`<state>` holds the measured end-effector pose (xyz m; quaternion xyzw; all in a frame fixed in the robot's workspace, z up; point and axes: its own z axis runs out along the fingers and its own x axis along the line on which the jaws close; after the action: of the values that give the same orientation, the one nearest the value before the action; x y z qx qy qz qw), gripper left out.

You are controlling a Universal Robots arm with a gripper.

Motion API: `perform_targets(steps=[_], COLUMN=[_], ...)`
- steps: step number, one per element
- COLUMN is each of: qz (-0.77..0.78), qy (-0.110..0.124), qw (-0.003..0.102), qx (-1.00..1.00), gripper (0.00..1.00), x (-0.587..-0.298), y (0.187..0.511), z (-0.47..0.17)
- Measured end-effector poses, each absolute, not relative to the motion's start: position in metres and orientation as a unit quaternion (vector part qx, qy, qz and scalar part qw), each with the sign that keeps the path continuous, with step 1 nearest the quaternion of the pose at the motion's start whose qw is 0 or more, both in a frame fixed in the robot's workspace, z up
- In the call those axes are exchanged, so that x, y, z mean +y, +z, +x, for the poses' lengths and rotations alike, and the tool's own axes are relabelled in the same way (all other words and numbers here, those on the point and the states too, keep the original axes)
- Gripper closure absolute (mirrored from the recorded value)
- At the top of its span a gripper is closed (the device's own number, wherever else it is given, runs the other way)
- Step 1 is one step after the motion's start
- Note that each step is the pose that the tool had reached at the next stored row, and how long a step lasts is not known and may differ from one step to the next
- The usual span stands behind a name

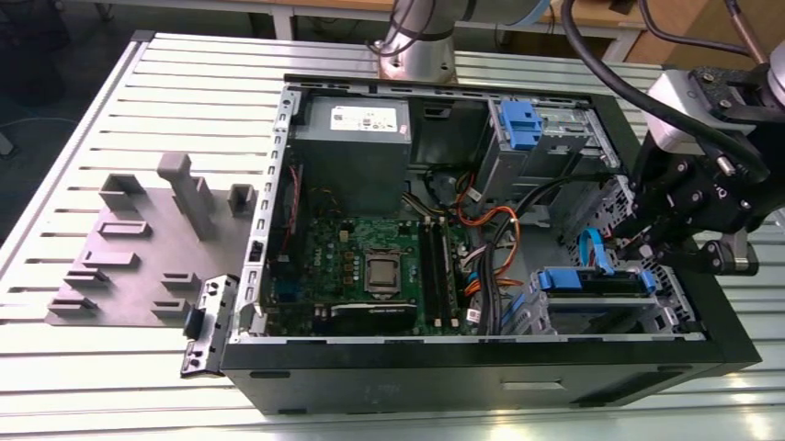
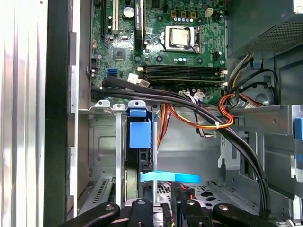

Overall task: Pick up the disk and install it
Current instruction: 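Insert the second disk wire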

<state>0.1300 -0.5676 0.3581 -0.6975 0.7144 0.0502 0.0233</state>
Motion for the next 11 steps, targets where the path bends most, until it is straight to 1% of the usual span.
perform_targets(steps=[11], qz=[-0.698], qy=[0.051], qw=[0.022], qx=[0.714], gripper=[0.71], x=[-0.5627], y=[0.353], z=[0.1395])
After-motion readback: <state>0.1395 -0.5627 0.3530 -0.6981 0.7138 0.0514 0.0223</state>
